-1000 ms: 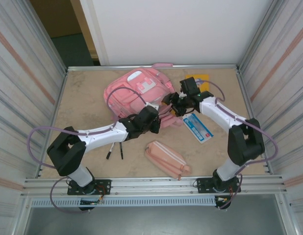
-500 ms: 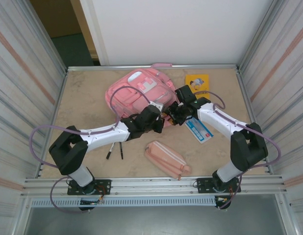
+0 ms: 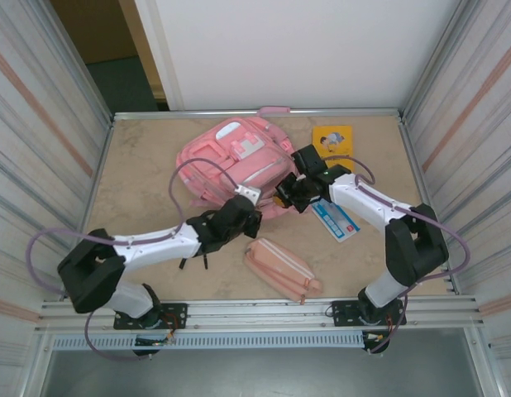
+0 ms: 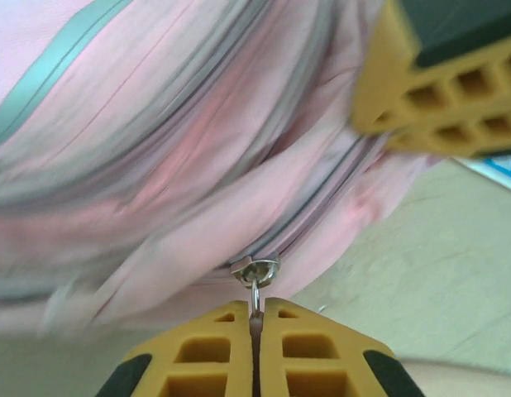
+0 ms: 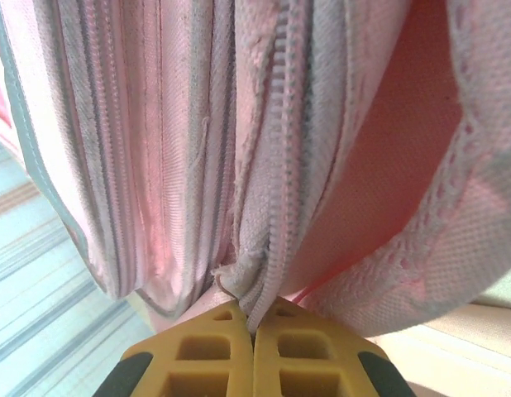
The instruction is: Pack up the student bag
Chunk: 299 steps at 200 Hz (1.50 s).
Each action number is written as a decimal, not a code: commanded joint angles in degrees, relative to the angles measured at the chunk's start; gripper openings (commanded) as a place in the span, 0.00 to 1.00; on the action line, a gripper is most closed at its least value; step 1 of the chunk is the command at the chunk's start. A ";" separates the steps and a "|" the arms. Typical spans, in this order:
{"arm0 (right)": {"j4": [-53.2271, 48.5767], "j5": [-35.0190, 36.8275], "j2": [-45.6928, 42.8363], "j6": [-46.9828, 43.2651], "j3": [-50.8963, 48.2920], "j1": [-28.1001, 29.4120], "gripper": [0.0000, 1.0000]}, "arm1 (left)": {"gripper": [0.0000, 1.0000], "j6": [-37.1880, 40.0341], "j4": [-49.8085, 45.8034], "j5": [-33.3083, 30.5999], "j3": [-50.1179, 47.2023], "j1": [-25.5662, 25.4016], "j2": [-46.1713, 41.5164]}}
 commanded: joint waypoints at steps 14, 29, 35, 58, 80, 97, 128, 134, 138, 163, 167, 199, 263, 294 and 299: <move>-2.46 3.21 -2.47 -3.94 1.07 -3.52 0.00 | 0.00 0.66 -1.11 -0.45 -4.70 4.70 -6.32; -0.50 2.95 -2.47 -3.73 -0.29 -3.09 0.07 | 0.00 2.27 0.29 1.27 -4.56 4.74 -6.17; -0.03 2.66 -2.18 -3.66 -0.57 -2.69 0.14 | 0.00 2.63 0.89 2.49 -3.95 4.67 -5.68; 3.31 -0.93 -1.86 -2.58 -1.30 -1.00 0.33 | 0.00 1.96 2.83 4.94 -0.31 2.42 -2.99; 2.97 2.15 -4.89 1.11 -2.69 1.63 0.56 | 0.00 3.61 4.25 5.27 4.48 -1.13 0.65; -0.11 6.63 -7.24 4.26 -2.95 3.79 0.64 | 0.00 4.26 5.40 6.49 7.60 -1.85 3.46; -1.93 10.71 -8.44 6.55 -3.14 5.35 0.69 | 0.00 4.80 5.62 9.33 10.71 -2.08 5.79; -2.31 11.02 -7.95 6.89 -3.17 5.28 0.69 | 0.00 4.78 5.96 9.58 10.54 -2.11 5.66; -2.57 10.99 -7.64 7.38 -3.25 5.27 0.69 | 0.00 4.70 6.21 9.55 10.26 -2.09 5.49; -2.09 9.02 -5.18 10.60 -4.41 5.35 0.62 | 0.00 3.11 7.06 8.54 8.01 -1.86 3.25; -1.58 8.67 -4.76 10.78 -4.65 5.35 0.58 | 0.00 3.11 6.86 8.48 7.72 -1.87 2.89; 0.40 6.92 -2.81 11.31 -4.55 5.26 0.05 | 0.00 3.28 5.42 5.85 4.54 -1.40 -0.13; 0.76 5.78 -7.86 11.39 -3.75 4.82 0.00 | 0.00 0.18 -5.27 0.20 -7.63 10.10 -13.50; 1.18 5.40 -9.18 11.40 -3.71 4.86 0.00 | 0.00 0.72 -4.69 3.58 -11.26 20.75 -17.40; 1.31 5.05 -9.34 11.95 -3.79 4.99 0.00 | 0.00 1.80 -3.39 4.64 -11.85 23.03 -17.42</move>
